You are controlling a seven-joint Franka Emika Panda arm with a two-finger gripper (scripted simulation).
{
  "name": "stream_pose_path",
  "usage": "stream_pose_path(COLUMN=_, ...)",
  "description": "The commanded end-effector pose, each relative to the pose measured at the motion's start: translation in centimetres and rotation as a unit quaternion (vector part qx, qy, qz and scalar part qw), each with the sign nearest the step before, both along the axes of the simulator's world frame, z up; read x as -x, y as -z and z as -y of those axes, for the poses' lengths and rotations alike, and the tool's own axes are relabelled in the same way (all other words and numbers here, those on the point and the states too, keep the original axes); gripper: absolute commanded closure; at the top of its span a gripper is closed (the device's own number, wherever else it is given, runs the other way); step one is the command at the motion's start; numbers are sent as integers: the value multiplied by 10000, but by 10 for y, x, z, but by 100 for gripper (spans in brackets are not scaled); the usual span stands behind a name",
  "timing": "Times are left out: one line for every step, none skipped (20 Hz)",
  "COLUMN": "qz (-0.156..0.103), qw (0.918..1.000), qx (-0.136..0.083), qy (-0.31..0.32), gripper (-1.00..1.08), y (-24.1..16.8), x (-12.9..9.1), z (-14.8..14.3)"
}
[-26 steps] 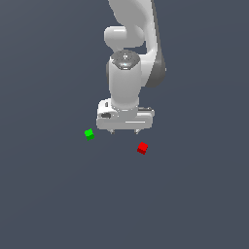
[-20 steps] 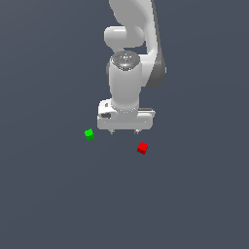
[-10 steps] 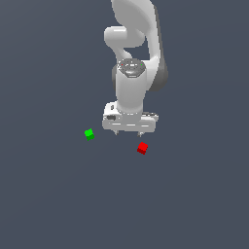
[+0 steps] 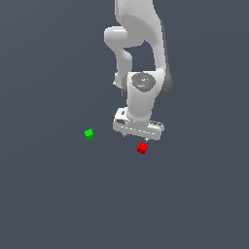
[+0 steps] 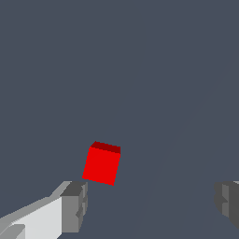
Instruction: Stack the red cube on top of the green cube.
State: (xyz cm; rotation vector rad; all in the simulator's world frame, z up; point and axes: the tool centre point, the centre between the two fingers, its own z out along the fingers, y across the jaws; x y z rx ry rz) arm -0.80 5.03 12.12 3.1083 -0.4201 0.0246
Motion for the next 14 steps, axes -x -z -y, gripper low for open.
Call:
stream_pose_path(qz=-15, qw=9997, qx=-7, qy=264, gripper=-92, y=12, x=1, z=-10)
stream_pose_path(qz=-21, qw=9994, qx=-9, qy=358, gripper=-92, y=16, x=1, z=-13)
stream_pose_path(qz=-27, qw=9990, qx=-12, qy=448, gripper=-92, y=20, x=2, z=-17)
stream_pose_path(qz=-32, qw=9986, qx=-15, qy=532, gripper=-92, y=24, x=2, z=-20)
stream_pose_path(qz=-37, qw=9981, qx=-18, qy=612, gripper=-92, y=27, x=2, z=-23)
stream_pose_path(qz=-41, qw=9976, qx=-20, qy=686, gripper=-92, y=31, x=2, z=-26)
stream_pose_path(qz=-46, qw=9971, qx=-23, qy=756, gripper=-92, y=34, x=1, z=-28)
stream_pose_path(qz=-50, qw=9966, qx=-26, qy=820, gripper=-92, y=37, x=1, z=-31)
stream_pose_path(qz=-53, qw=9961, qx=-28, qy=878, gripper=-92, y=39, x=1, z=-33)
stream_pose_path(qz=-57, qw=9956, qx=-30, qy=931, gripper=-92, y=42, x=1, z=-35)
stream_pose_path(qz=-60, qw=9952, qx=-32, qy=979, gripper=-92, y=44, x=0, z=-37)
stream_pose_path(qz=-62, qw=9948, qx=-34, qy=1020, gripper=-92, y=46, x=0, z=-39)
stream_pose_path(qz=-64, qw=9944, qx=-35, qy=1056, gripper=-92, y=47, x=0, z=-40)
stream_pose_path(qz=-66, qw=9941, qx=-37, qy=1086, gripper=-92, y=49, x=0, z=-41)
